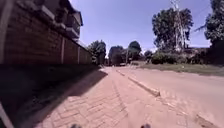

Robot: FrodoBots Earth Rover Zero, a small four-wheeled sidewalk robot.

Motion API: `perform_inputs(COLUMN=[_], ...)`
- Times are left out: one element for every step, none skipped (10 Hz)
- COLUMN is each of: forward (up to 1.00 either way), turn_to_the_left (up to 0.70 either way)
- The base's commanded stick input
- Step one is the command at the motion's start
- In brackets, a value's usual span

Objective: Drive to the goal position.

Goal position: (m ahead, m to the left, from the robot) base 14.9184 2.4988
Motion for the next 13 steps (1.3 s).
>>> perform_inputs(forward=[0.30, 0.30, 0.30, 0.30, 0.30, 0.30, 0.30, 0.30, 0.30, 0.30, 0.30, 0.30, 0.30], turn_to_the_left=[0.00, 0.00, 0.00, 0.00, 0.00, 0.00, 0.00, 0.00, 0.00, 0.00, 0.00, 0.00, 0.00])
